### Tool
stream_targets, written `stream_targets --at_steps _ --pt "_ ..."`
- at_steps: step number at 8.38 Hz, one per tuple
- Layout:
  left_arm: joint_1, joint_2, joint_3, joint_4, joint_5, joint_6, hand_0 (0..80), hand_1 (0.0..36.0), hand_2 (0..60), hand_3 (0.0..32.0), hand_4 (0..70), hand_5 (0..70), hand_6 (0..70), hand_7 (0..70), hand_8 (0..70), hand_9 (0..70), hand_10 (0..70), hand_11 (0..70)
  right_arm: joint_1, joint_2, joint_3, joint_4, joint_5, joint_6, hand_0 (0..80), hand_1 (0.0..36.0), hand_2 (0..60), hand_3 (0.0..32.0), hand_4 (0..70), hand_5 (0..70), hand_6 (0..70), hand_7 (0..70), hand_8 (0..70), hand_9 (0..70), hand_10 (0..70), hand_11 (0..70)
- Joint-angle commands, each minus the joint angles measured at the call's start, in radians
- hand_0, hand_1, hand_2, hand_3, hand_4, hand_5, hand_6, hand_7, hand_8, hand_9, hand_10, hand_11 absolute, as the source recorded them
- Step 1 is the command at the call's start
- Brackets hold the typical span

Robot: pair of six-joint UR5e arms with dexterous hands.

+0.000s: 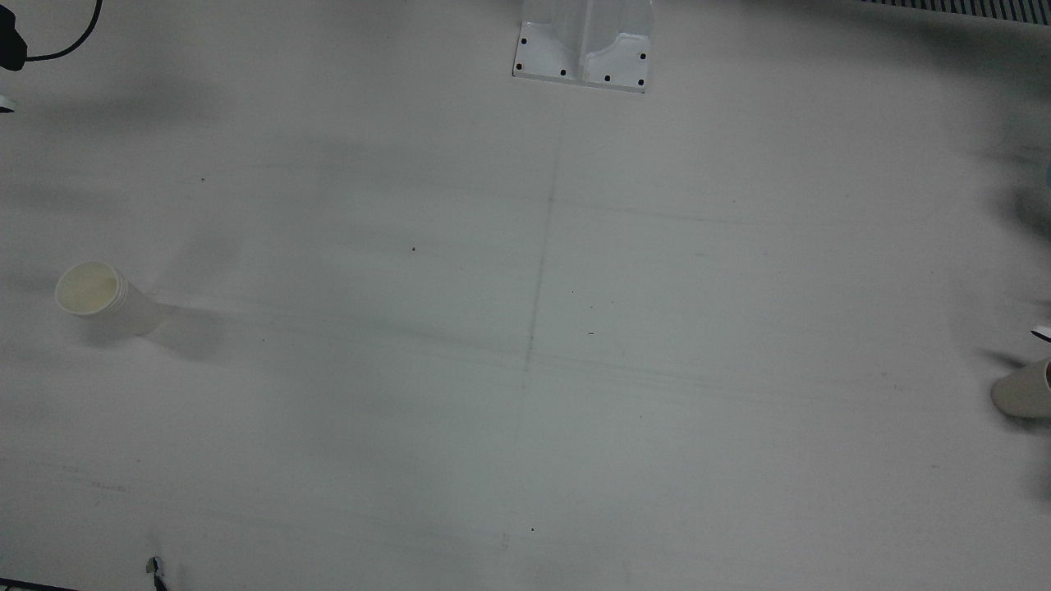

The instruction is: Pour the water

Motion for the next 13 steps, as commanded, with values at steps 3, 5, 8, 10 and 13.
stream_targets --at_steps 3,5,8,10,13 --pt "0.006 -0.004 -0.002 0.025 -0.002 0.004 50.7 14.3 4.3 0.0 15.6 0.1 4.9 4.5 0.0 0.0 0.9 3.0 0.001 0.000 -0.001 0.000 -0.002 0.000 53.7 19.3 12.6 0.0 28.9 29.0 10.6 18.8 1.1 2.4 0.0 0.0" --pt "0.006 -0.016 -0.002 0.030 0.000 0.001 51.5 14.9 4.8 0.0 18.7 2.1 6.3 5.7 0.2 0.0 1.4 3.8 0.002 -0.010 0.001 0.000 -0.002 0.002 53.7 19.1 12.1 0.0 28.5 28.9 10.4 18.5 1.0 2.3 0.0 0.0" --pt "0.007 -0.030 -0.002 0.042 -0.002 -0.004 53.0 14.1 9.7 0.0 59.2 35.2 10.2 9.4 1.0 0.4 4.9 8.0 0.005 -0.019 0.002 0.002 -0.004 0.002 53.7 19.0 11.4 0.0 28.1 28.7 10.0 18.0 1.0 2.2 0.0 0.0" --pt "0.006 -0.030 -0.003 0.048 -0.002 -0.027 54.1 14.2 12.4 0.0 70.0 59.8 13.3 12.1 2.0 1.5 6.2 9.6 0.007 -0.037 0.019 0.002 -0.004 0.002 53.7 19.0 11.0 0.0 27.4 28.5 9.4 17.3 0.8 2.0 0.0 0.0" --pt "0.006 -0.030 -0.009 0.057 -0.012 -0.108 79.5 30.6 26.4 0.0 70.0 70.0 18.7 15.9 6.0 5.8 8.7 14.4 0.060 -0.065 0.032 0.003 -0.008 0.020 53.4 18.9 11.3 0.0 27.3 28.4 9.3 17.0 0.8 2.0 0.0 0.0"
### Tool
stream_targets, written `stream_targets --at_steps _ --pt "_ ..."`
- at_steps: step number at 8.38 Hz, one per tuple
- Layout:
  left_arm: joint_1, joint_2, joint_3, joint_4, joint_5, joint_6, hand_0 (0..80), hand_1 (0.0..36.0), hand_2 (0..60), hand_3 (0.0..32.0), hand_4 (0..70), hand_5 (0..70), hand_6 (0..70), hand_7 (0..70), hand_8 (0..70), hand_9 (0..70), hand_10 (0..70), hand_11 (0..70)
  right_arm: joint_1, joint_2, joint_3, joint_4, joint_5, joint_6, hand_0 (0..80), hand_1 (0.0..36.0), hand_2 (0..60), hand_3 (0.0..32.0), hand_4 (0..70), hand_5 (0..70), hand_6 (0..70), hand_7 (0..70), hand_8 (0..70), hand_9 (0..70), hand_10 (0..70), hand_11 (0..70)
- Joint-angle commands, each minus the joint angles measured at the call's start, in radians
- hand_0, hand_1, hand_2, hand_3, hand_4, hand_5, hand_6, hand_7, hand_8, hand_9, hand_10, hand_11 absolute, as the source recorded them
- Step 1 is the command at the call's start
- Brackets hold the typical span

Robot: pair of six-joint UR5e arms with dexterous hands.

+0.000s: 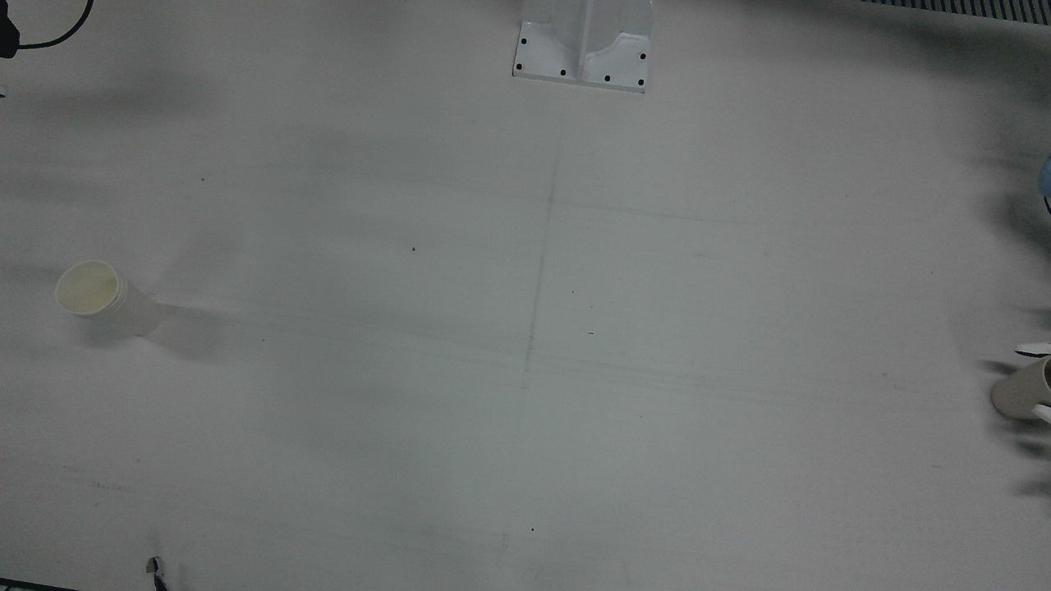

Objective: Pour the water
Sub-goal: 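Reach the right hand to the white paper cup and grasp it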

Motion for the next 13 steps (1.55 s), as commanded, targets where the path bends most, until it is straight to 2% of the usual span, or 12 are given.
stream_targets --at_steps 1,2,3,4,5,6,8,9,10,12,13 --pt "-0.002 0.000 -0.029 0.042 -0.020 -0.115 80.0 36.0 60.0 0.0 70.0 70.0 19.0 16.8 6.9 6.8 9.6 16.4 0.066 -0.043 -0.020 0.008 -0.007 0.018 53.5 19.0 10.9 0.0 26.0 27.7 8.8 16.7 0.7 1.9 0.0 0.0" --pt "-0.002 0.001 -0.076 0.082 -0.022 -0.156 80.0 36.0 60.0 0.0 70.0 70.0 18.8 17.2 6.8 7.0 9.7 16.7 0.057 -0.042 -0.139 0.035 -0.004 0.008 53.2 19.0 11.2 0.0 25.1 27.3 8.8 16.4 0.7 1.8 0.0 0.0" --pt "-0.002 0.001 -0.118 0.120 -0.022 -0.192 78.6 36.0 60.0 0.0 70.0 70.0 18.2 17.1 6.4 6.6 9.4 16.2 0.044 0.003 -0.322 0.178 -0.004 -0.015 52.3 18.0 10.7 0.0 23.6 24.7 8.9 15.5 0.7 1.7 0.0 0.0" --pt "-0.002 0.001 -0.127 0.125 -0.025 -0.219 75.1 36.0 60.0 0.0 70.0 70.0 17.7 16.6 6.0 6.2 9.1 15.6 0.004 0.077 -0.531 0.322 -0.002 -0.023 51.2 17.2 9.4 0.0 18.4 20.1 7.7 13.1 0.5 1.2 0.0 0.0" --pt "-0.002 0.001 -0.127 0.134 -0.038 -0.242 74.7 36.0 60.0 0.0 70.0 70.0 17.7 16.5 6.0 6.0 8.9 15.3 -0.028 0.134 -0.692 0.412 -0.001 -0.025 51.1 17.4 9.0 0.0 15.0 17.7 6.8 11.3 0.3 0.8 0.0 0.0" --pt "-0.003 0.004 -0.127 0.138 -0.041 -0.256 75.1 36.0 60.0 0.0 70.0 70.0 17.9 16.5 6.0 6.0 8.7 15.0 -0.054 0.149 -0.780 0.464 0.005 -0.043 52.4 18.5 11.3 0.0 20.8 19.5 8.5 13.0 0.7 1.2 0.0 0.0" --pt "-0.005 0.014 -0.126 0.131 -0.041 -0.256 73.4 36.0 60.0 0.0 70.0 70.0 17.6 15.9 5.9 5.7 8.4 14.6 -0.062 0.140 -0.832 0.509 0.005 -0.089 53.5 19.0 6.6 0.0 16.2 17.1 6.6 8.3 0.3 0.2 0.0 0.0" --pt "-0.006 0.015 -0.126 0.131 -0.043 -0.272 72.2 36.0 60.0 0.0 70.0 70.0 17.1 15.6 5.7 5.6 8.5 14.6 -0.065 0.133 -0.832 0.522 0.005 -0.092 53.2 17.5 0.2 0.0 9.9 15.1 4.2 5.6 0.0 0.0 0.0 0.0" --pt "-0.006 0.021 -0.127 0.128 -0.043 -0.278 71.8 36.0 60.0 0.0 70.0 70.0 16.6 15.4 5.6 5.6 8.5 14.6 -0.093 0.134 -0.824 0.522 0.005 -0.121 52.6 16.3 0.0 0.0 6.2 14.0 2.8 4.3 0.0 0.0 0.0 0.0" --pt "-0.006 0.038 -0.126 0.112 -0.045 -0.278 71.0 36.0 60.0 0.0 70.0 70.0 16.4 15.2 5.5 5.4 8.4 14.5 -0.137 0.137 -0.751 0.506 0.007 -0.222 53.5 17.0 0.0 0.0 1.1 14.7 2.2 4.1 0.0 0.0 0.0 0.0" --pt "-0.006 0.047 -0.126 0.105 -0.054 -0.290 69.4 36.0 60.0 0.0 70.0 70.0 16.2 15.1 5.4 5.4 8.6 14.7 -0.160 0.139 -0.729 0.503 0.008 -0.245 55.0 19.1 0.0 0.0 3.5 16.9 3.1 5.3 0.0 0.0 0.0 0.0"
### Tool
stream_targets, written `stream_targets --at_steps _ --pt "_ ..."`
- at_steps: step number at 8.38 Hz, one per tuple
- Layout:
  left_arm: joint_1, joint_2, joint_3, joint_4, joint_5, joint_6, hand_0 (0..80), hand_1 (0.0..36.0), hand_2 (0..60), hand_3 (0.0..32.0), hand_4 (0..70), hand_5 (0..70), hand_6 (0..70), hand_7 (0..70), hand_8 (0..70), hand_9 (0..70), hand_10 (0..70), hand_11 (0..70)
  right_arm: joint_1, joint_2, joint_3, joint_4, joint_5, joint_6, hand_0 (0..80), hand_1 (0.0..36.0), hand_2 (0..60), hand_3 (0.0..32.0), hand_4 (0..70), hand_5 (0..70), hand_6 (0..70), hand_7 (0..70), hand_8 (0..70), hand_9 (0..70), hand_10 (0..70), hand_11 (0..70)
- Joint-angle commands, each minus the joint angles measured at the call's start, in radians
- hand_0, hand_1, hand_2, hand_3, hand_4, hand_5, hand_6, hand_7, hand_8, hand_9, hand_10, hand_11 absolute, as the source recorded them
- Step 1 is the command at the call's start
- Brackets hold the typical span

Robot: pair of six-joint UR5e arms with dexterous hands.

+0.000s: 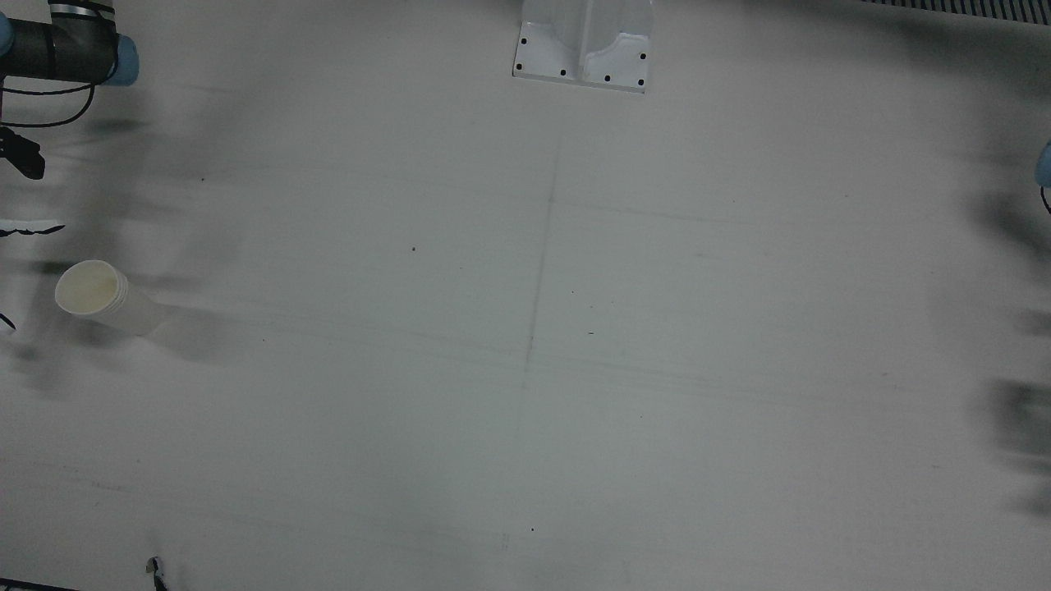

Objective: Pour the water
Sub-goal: 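Reach the right hand to the white paper cup and grasp it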

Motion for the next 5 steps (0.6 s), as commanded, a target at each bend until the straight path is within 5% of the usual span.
stream_targets --at_steps 1,3,5 --pt "0.000 0.031 0.001 -0.021 -0.030 -0.030 69.6 36.0 60.0 0.0 70.0 70.0 16.0 15.0 5.5 5.5 8.6 14.7 -0.061 0.010 0.069 -0.020 0.002 -0.096 55.8 19.9 0.0 0.0 5.2 18.0 3.8 6.4 0.0 0.0 0.0 0.0" --pt "0.000 0.037 0.001 -0.034 -0.032 -0.031 69.4 36.0 60.0 0.0 70.0 70.0 16.2 14.9 5.5 5.4 8.6 14.6 -0.092 0.012 0.104 -0.077 0.020 -0.145 56.5 20.5 1.1 0.0 10.3 19.5 5.3 8.4 0.0 0.2 0.0 0.0" --pt "0.001 0.035 0.002 -0.034 -0.044 -0.028 68.3 36.0 60.0 0.0 70.0 70.0 16.7 14.9 5.7 5.6 8.8 15.0 -0.173 0.012 0.129 -0.080 0.129 -0.146 56.0 20.7 1.9 0.0 7.6 19.4 4.9 8.1 0.0 0.2 0.0 0.0"
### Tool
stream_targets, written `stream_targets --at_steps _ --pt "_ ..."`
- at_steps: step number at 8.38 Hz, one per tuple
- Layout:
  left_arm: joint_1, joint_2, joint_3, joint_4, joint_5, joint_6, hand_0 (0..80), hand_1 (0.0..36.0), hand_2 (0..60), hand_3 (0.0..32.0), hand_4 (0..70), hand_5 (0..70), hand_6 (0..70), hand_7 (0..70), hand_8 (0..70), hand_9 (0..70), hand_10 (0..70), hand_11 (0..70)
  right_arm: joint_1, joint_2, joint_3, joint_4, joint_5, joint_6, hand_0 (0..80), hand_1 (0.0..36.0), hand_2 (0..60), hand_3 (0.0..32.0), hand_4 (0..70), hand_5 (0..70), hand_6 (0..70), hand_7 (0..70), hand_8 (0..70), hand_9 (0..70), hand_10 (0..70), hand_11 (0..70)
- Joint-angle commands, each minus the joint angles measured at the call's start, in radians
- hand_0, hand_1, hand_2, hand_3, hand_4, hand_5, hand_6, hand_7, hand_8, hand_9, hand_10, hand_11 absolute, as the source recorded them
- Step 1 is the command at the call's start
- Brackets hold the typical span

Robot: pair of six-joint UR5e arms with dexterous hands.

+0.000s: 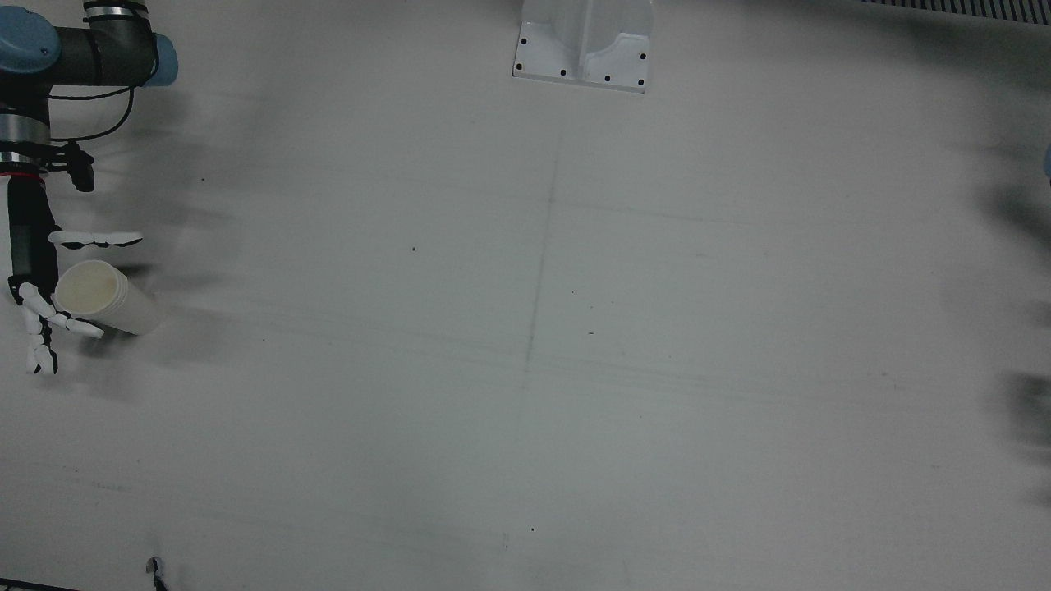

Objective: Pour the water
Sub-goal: 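Lift the paper cup with the right hand and raise it high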

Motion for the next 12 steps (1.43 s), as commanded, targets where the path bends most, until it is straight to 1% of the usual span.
stream_targets --at_steps 1,2,3,4,5,6,7,8,9,10,11,12 --pt "0.001 0.000 0.004 -0.002 -0.015 0.002 66.4 36.0 60.0 0.0 70.0 70.0 16.7 14.9 5.7 5.6 8.9 15.1 -0.115 0.002 0.040 -0.042 0.142 -0.011 56.9 21.7 3.5 0.0 7.8 20.1 5.1 8.7 0.0 0.3 0.0 0.0" --pt "0.001 0.000 0.010 -0.012 -0.016 0.009 66.8 36.0 60.0 0.0 70.0 70.0 17.0 15.0 5.8 5.8 9.0 15.3 -0.147 0.036 0.038 -0.091 0.156 -0.010 60.8 25.9 11.2 0.0 15.0 25.8 8.6 16.5 0.7 2.1 0.0 0.2" --pt "0.003 0.000 0.014 -0.013 -0.028 0.013 65.0 36.0 60.0 0.0 70.0 70.0 17.0 14.9 5.9 5.9 9.2 15.4 -0.163 0.056 0.039 -0.116 0.159 -0.011 67.7 29.7 18.6 0.0 25.3 33.5 15.4 26.5 5.0 8.8 1.8 5.3" --pt "0.001 0.000 0.014 -0.013 -0.033 0.011 63.8 36.0 60.0 0.0 70.0 70.0 17.1 14.8 5.9 5.9 9.4 15.7 -0.161 0.062 0.048 -0.121 0.170 -0.011 77.9 32.8 22.4 0.0 26.9 37.0 18.0 30.8 8.2 13.3 4.3 9.2" --pt "0.001 0.000 0.014 -0.012 -0.033 0.013 63.5 36.0 60.0 0.0 70.0 70.0 17.1 14.7 5.9 6.0 9.5 15.8 -0.149 0.057 0.079 -0.122 0.170 -0.014 80.0 35.6 26.5 0.0 26.5 46.6 25.4 40.2 16.9 24.8 11.2 19.5" --pt "0.001 0.000 0.014 -0.009 -0.032 0.013 63.8 36.0 60.0 0.0 70.0 70.0 17.3 14.9 6.0 6.0 9.6 15.9 -0.140 0.048 0.118 -0.136 0.170 -0.013 80.0 36.0 38.8 0.0 25.8 59.3 35.4 53.4 28.8 40.5 23.7 38.0" --pt "0.001 0.000 0.012 -0.004 -0.031 0.010 63.9 36.0 60.0 0.0 70.0 70.0 17.4 15.0 6.0 6.1 9.5 15.8 -0.135 0.036 0.175 -0.199 0.168 -0.008 80.0 36.0 49.2 0.0 29.0 67.7 44.7 65.0 39.4 53.2 35.6 53.7" --pt "0.001 0.000 0.003 0.008 -0.031 0.003 64.2 36.0 60.0 0.0 70.0 70.0 17.4 14.8 6.1 6.1 9.4 15.6 -0.126 0.019 0.245 -0.248 0.168 0.001 80.0 36.0 58.0 0.0 35.0 70.0 49.8 67.9 43.2 57.5 40.0 59.2" --pt "0.003 -0.003 -0.023 0.040 -0.025 0.000 65.2 36.0 60.0 0.0 70.0 70.0 17.6 14.9 6.1 6.1 9.4 15.8 -0.111 0.008 0.292 -0.270 0.171 0.041 80.0 36.0 60.0 0.0 36.0 69.2 50.6 66.1 43.3 57.2 40.6 60.0" --pt "0.003 -0.004 -0.099 0.119 -0.018 0.006 67.5 36.0 60.0 0.0 70.0 70.0 18.3 15.3 6.3 6.2 9.4 15.8 -0.092 0.014 0.295 -0.293 0.173 0.159 80.0 36.0 60.0 0.0 38.3 69.8 54.0 66.3 45.7 59.5 43.6 64.3" --pt "0.004 -0.003 -0.161 0.167 -0.004 0.005 73.4 36.0 60.0 0.0 70.0 70.0 19.1 15.7 6.5 6.2 9.1 15.6 -0.066 0.039 0.300 -0.385 0.171 0.285 80.0 36.0 60.0 0.0 44.5 70.0 60.4 68.3 49.2 62.9 46.7 68.4" --pt "0.004 -0.010 -0.228 0.232 0.023 0.005 72.6 36.0 60.0 0.0 70.0 70.0 19.6 15.6 6.6 6.1 8.9 15.3 -0.033 0.107 0.303 -0.494 0.162 0.391 80.0 36.0 60.0 0.0 58.7 70.0 70.0 70.0 53.8 66.8 49.6 70.0"
